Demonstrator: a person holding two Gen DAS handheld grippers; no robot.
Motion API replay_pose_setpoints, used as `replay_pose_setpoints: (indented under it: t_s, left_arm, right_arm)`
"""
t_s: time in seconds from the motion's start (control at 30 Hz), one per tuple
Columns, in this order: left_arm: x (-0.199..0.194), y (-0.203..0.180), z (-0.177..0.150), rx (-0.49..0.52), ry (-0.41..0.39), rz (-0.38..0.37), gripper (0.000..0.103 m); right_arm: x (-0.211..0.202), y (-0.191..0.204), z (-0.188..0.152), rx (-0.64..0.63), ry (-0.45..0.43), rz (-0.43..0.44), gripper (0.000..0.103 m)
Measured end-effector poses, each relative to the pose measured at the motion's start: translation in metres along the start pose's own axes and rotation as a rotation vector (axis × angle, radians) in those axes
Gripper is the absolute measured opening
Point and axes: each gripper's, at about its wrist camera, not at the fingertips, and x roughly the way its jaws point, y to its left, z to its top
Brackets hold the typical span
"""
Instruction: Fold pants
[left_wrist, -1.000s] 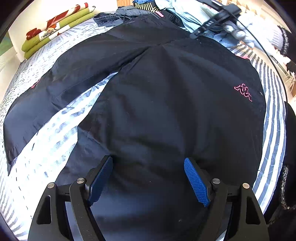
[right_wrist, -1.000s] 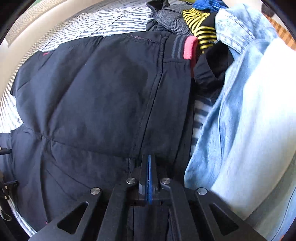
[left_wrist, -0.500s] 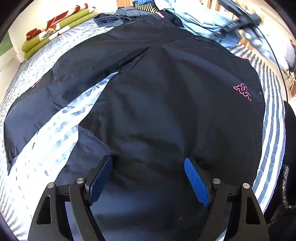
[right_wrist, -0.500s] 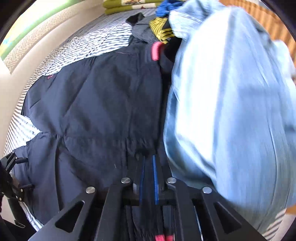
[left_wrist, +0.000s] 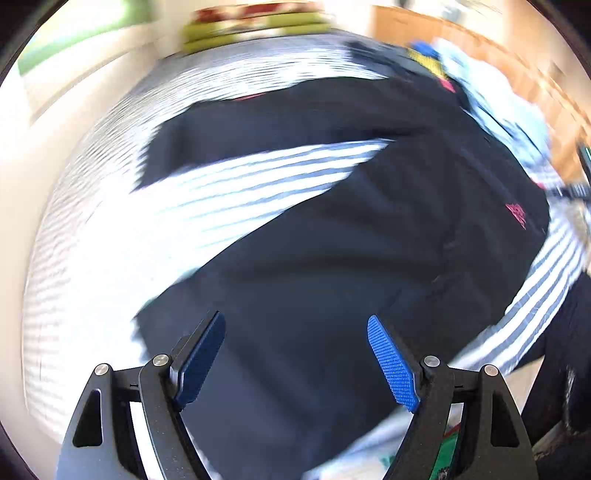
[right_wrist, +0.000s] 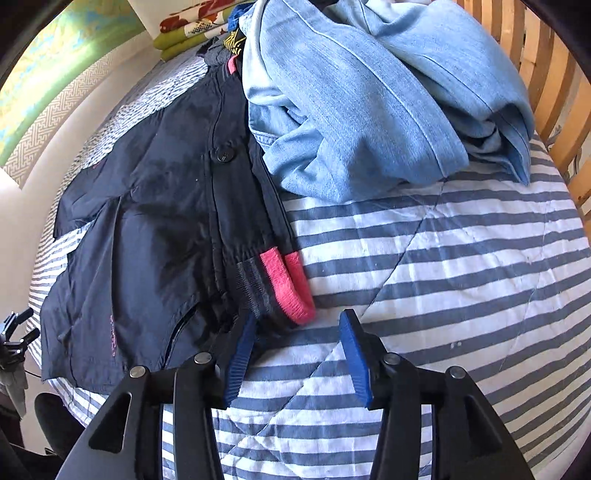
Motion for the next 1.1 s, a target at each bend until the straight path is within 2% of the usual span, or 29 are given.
replay_pose_setpoints:
  t_s: [0.13,0.27,0.37,0.4,0.5,0.63,0.7,0.73,0.8,0.87,0.93,1.03,1.1]
  left_arm:
    - [-0.02,0.031,-0.042,-0.133,0.02,0.04,0.082]
    - [-0.024,0.049,-0.078,-0.211,0.043,0.065,0.082]
    - [-0.023,0.06,-0.105,-0.284,0.054,0.011,0.082]
    - [-0.023,0.059,-0.112,-0.282,0.049,0.033,0.082]
    - [-0.029,0.036,-0.126,-0.128,0.024,0.119,0.082]
    - [-0.019,-0.003,-0.142,0.225,0.068,0.251,0.081]
    - [-0.009,-0.015,-0.147,0.346,0.101,0.287,0.073]
    - [-0.003,-0.017,-0.146,0.382,0.12,0.301,0.066]
    - [0.005,-0.015,-0.144,0.408,0.145,0.326,0.053]
    - [0.005,-0.009,-0.14,0.391,0.162,0.341,0.035]
    - [-0.002,-0.006,-0.136,0.374,0.152,0.32,0.023]
    - [-0.01,-0.006,-0.13,0.369,0.124,0.332,0.014]
    - [-0.016,-0.004,-0.124,0.344,0.102,0.325,0.012]
  right_arm:
    - [0.002,0.009,-0.011,0.007,-0.002,0.071,0.046]
    - [0.008,0.019,-0.022,0.024,-0.006,0.125,0.047]
    - [0.015,0.029,-0.026,0.012,-0.019,0.107,0.048]
    - [0.013,0.029,-0.029,0.008,-0.023,0.1,0.048]
    - [0.002,0.033,-0.035,-0.011,-0.054,0.083,0.048]
    - [-0.02,0.062,-0.046,-0.235,-0.104,-0.045,0.048]
    - [-0.026,0.079,-0.05,-0.344,-0.099,-0.068,0.048]
    - [-0.026,0.087,-0.051,-0.389,-0.093,-0.074,0.048]
    - [-0.024,0.102,-0.054,-0.48,-0.069,-0.075,0.048]
    - [-0.016,0.116,-0.059,-0.567,-0.04,-0.08,0.048]
    - [-0.007,0.13,-0.067,-0.668,-0.017,-0.108,0.048]
    - [0.007,0.148,-0.082,-0.811,0.003,-0.156,0.048]
    - [0.017,0.158,-0.089,-0.888,0.005,-0.187,0.048]
